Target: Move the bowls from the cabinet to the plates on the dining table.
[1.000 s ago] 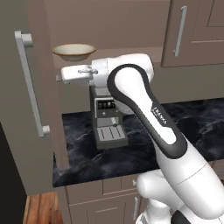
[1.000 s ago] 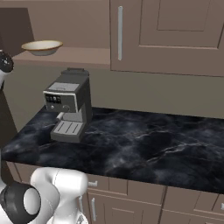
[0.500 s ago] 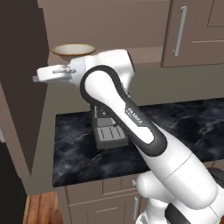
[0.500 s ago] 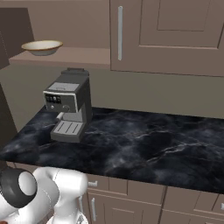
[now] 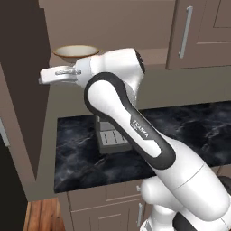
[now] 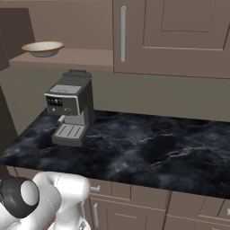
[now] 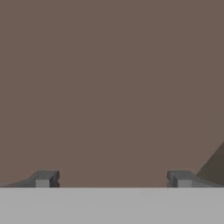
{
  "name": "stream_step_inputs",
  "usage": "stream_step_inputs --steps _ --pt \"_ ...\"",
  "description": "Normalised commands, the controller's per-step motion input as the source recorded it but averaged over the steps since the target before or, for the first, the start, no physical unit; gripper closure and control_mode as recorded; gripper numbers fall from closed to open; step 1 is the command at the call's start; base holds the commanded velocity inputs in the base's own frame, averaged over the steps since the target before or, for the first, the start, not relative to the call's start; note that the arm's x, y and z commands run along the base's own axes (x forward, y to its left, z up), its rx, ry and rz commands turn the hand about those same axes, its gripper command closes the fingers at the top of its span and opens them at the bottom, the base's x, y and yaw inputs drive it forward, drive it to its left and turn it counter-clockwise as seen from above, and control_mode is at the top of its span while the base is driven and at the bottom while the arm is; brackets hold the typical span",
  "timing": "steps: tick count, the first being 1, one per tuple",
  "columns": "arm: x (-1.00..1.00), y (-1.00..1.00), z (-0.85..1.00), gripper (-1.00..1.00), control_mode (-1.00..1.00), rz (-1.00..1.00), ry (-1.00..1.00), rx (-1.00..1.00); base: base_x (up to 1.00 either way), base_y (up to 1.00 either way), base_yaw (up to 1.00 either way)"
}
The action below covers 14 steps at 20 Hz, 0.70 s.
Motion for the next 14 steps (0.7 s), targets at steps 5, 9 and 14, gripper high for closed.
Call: stream_step_inputs --steps 5,9,14 --pt "-0.06 -0.45 0.03 -1.0 -1.0 -0.08 -0.01 0.03 0.0 0.0 0.0" --pt "-0.01 -0.35 0.18 -1.0 -1.0 -0.07 -0.04 -0.01 0.0 0.0 0.0" --pt "-0.03 -0.28 0.16 -1.0 -1.0 -0.11 -0.01 -0.1 0.0 0.0 0.0"
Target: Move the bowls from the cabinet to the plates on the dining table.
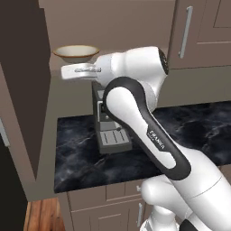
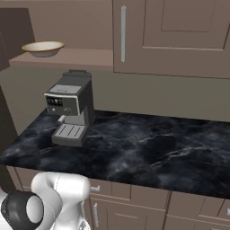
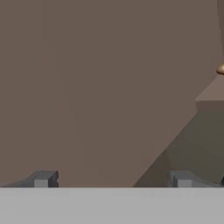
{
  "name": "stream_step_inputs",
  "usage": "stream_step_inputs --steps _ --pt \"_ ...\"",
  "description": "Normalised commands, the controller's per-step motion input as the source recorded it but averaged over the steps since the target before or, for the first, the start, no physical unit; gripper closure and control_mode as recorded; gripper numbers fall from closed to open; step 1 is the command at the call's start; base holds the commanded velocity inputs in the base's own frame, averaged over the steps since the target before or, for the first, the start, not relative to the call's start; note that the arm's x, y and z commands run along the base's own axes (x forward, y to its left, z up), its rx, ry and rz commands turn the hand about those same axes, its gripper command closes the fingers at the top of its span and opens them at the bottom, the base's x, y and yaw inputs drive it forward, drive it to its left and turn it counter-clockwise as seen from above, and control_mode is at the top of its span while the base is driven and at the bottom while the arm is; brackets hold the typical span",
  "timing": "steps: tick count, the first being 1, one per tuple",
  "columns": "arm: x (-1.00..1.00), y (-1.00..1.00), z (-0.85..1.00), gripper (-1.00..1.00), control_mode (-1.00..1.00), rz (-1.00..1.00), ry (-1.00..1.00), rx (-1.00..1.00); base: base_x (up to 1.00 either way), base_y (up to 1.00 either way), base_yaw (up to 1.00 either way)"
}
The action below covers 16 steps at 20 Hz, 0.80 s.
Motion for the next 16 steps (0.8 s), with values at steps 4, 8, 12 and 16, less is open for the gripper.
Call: stream_step_inputs --steps 4,8,12,16 --pt "0.0 -0.25 0.15 -1.0 -1.0 -0.12 0.0 -0.11 0.0 0.0 0.0" --pt "-0.03 -0.27 0.13 -1.0 -1.0 -0.11 -0.01 -0.09 0.0 0.0 0.0" --pt "-0.05 -0.3 0.11 -1.0 -1.0 -0.11 -0.02 -0.08 0.0 0.0 0.0" --pt "-0.06 -0.37 0.13 -1.0 -1.0 -0.09 -0.02 -0.06 0.0 0.0 0.0"
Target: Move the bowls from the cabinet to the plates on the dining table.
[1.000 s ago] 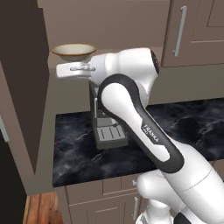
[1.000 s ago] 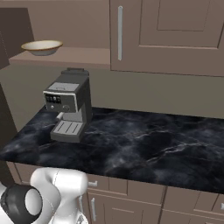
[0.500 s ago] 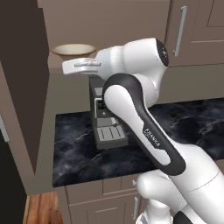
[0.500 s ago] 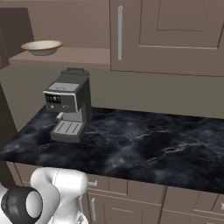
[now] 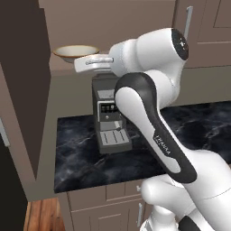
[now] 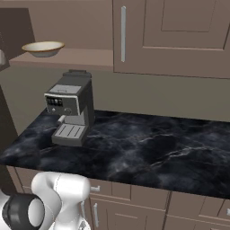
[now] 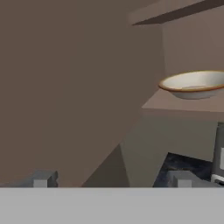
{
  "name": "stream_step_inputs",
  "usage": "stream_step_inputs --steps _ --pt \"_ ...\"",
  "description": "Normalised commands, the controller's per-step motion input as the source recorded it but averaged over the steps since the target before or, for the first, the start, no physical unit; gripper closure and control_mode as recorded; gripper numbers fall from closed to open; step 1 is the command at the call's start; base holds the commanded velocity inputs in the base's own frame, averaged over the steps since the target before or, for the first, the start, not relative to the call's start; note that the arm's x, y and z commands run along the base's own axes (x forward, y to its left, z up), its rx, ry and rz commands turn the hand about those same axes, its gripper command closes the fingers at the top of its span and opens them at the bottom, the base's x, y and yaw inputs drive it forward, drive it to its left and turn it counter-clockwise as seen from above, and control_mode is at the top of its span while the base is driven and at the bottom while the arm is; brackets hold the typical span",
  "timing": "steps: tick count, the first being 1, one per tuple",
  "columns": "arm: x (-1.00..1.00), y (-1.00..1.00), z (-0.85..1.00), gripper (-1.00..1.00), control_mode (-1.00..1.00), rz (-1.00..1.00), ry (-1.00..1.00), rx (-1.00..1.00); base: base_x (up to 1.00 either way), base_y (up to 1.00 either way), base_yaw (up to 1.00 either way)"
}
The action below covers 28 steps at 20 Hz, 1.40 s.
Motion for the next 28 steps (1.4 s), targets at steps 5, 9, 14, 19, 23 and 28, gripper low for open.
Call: stream_step_inputs --steps 5,9,14,19,23,28 --pt "-0.07 -0.41 0.12 -1.0 -1.0 -0.08 -0.02 -0.04 0.0 0.0 0.0" --pt "-0.07 -0.42 0.11 -1.0 -1.0 -0.08 -0.01 -0.04 0.0 0.0 0.0" --pt "-0.07 -0.41 0.09 -1.0 -1.0 -0.08 -0.01 -0.03 0.0 0.0 0.0" --pt "-0.07 -0.41 0.04 -1.0 -1.0 -0.09 0.0 -0.03 0.0 0.0 0.0" --pt "-0.06 -0.41 0.02 -1.0 -1.0 -0.09 0.0 -0.02 0.0 0.0 0.0" --pt "-0.07 -0.41 0.03 -1.0 -1.0 -0.09 0.0 -0.02 0.0 0.0 0.0"
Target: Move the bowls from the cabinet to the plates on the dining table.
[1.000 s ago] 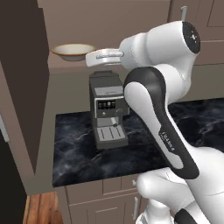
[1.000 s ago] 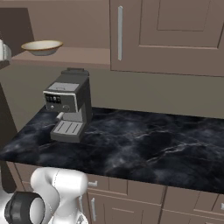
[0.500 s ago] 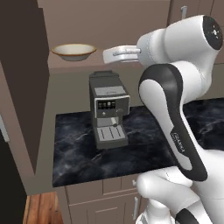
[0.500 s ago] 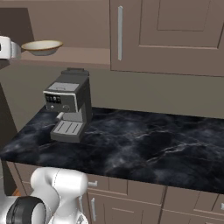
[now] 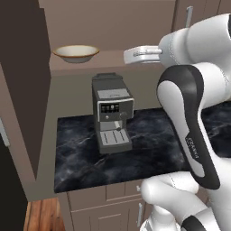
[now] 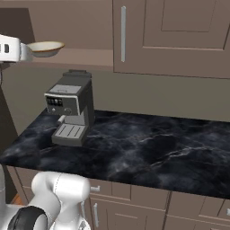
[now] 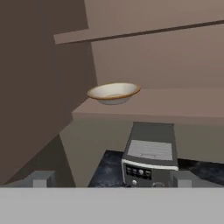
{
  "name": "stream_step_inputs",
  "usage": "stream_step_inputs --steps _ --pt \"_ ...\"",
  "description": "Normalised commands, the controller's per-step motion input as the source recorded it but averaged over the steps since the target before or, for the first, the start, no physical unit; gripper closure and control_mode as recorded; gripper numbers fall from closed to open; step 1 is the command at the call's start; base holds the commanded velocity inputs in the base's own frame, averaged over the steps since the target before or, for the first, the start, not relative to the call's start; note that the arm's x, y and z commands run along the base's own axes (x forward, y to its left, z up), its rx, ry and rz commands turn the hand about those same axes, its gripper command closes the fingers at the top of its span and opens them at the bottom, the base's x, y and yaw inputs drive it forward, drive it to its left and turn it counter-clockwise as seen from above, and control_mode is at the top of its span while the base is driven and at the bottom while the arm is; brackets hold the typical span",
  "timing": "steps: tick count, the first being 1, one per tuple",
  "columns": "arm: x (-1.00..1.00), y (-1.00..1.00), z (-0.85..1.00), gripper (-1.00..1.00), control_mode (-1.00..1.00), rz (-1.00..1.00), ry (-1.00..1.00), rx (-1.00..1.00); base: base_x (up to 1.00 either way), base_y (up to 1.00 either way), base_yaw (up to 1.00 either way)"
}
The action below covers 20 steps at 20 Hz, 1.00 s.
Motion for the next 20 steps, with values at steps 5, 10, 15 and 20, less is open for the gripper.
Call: stream_step_inputs --steps 5,10,15,20 --pt "-0.1 -0.39 0.03 -1.0 -1.0 -0.09 0.0 -0.03 0.0 0.0 0.0" --pt "-0.12 -0.39 0.0 -1.0 -1.0 -0.09 0.0 -0.02 0.0 0.0 0.0" --pt "-0.13 -0.38 0.0 -1.0 -1.0 -0.09 0.0 -0.02 0.0 0.0 0.0" --pt "-0.1 -0.36 0.0 -1.0 -1.0 -0.1 -0.01 -0.03 0.0 0.0 0.0"
